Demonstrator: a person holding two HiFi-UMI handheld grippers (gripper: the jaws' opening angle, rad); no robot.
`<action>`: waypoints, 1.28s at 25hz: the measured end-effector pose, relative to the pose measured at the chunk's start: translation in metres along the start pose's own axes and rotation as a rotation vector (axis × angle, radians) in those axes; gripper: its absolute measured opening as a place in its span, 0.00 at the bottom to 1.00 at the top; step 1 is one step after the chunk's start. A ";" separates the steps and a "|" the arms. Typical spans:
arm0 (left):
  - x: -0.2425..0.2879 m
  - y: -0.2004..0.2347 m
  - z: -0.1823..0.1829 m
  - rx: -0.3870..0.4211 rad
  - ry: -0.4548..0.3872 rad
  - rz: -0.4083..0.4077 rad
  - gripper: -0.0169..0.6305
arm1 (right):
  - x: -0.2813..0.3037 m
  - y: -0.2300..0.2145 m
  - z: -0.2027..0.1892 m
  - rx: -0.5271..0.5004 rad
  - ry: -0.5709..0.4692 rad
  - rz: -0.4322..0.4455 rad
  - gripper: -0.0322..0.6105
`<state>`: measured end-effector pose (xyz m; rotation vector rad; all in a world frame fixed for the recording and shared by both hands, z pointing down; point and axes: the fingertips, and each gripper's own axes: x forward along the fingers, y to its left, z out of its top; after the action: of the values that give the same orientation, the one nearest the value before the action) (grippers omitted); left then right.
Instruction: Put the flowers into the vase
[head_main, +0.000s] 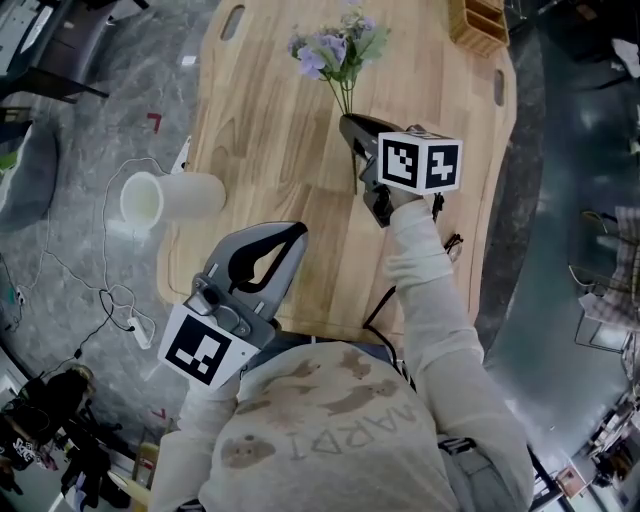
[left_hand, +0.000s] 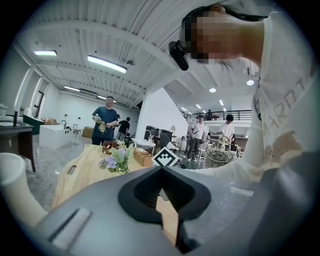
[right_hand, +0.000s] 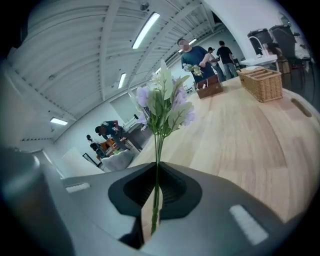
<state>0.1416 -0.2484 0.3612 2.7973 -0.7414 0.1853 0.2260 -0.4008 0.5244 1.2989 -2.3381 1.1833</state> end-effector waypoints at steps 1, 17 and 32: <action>-0.005 0.000 0.001 0.001 -0.006 0.006 0.03 | -0.002 0.012 0.004 -0.017 -0.017 0.020 0.11; -0.098 -0.011 0.024 0.067 -0.116 0.123 0.03 | -0.044 0.187 0.050 -0.319 -0.278 0.233 0.11; -0.170 0.019 0.042 0.132 -0.181 0.270 0.03 | -0.035 0.309 0.055 -0.506 -0.377 0.398 0.11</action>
<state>-0.0116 -0.1954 0.2935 2.8535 -1.1913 0.0281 0.0133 -0.3307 0.3022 0.9646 -2.9976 0.3739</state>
